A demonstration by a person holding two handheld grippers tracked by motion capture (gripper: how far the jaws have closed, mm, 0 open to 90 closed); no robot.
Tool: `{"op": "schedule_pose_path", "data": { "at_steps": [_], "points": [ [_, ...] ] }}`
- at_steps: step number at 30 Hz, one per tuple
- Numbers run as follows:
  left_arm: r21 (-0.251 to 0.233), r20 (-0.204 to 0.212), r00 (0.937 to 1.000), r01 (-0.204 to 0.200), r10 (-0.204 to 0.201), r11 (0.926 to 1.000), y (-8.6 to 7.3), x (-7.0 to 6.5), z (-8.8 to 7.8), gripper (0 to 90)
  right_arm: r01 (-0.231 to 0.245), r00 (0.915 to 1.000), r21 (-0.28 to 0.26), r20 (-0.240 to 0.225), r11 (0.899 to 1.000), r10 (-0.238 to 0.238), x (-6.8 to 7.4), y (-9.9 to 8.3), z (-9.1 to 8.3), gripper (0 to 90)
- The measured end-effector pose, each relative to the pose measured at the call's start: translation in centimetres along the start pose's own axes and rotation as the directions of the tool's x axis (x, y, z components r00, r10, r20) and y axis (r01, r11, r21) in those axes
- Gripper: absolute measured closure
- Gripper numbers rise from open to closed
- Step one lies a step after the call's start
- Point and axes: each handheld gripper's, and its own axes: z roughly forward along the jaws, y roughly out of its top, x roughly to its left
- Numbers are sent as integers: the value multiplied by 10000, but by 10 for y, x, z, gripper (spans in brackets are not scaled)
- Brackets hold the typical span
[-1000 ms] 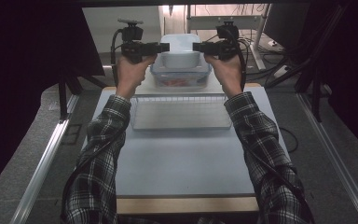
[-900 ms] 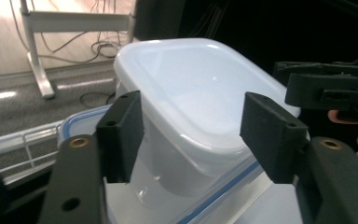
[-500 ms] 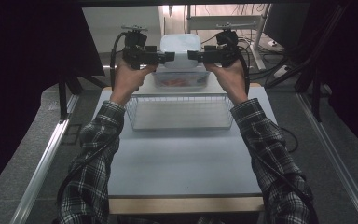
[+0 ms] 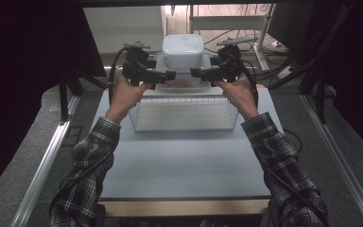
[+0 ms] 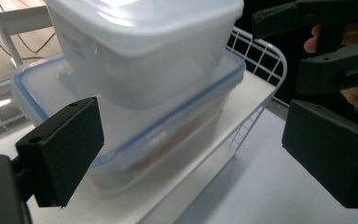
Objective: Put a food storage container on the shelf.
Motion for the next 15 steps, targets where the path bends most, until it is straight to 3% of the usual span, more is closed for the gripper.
{"op": "schedule_pose_path", "data": {
  "at_steps": [7,15],
  "points": [
    [109,-313,9983,-495,498,9987,-20,-10,-3,35,211,9995,118,-235,9997,-208,7,-17,-6,54],
    [122,-330,9975,-629,632,9979,-41,-17,-5,32,227,9990,149,-396,9996,-221,12,-35,-14,50]
  ]
}}
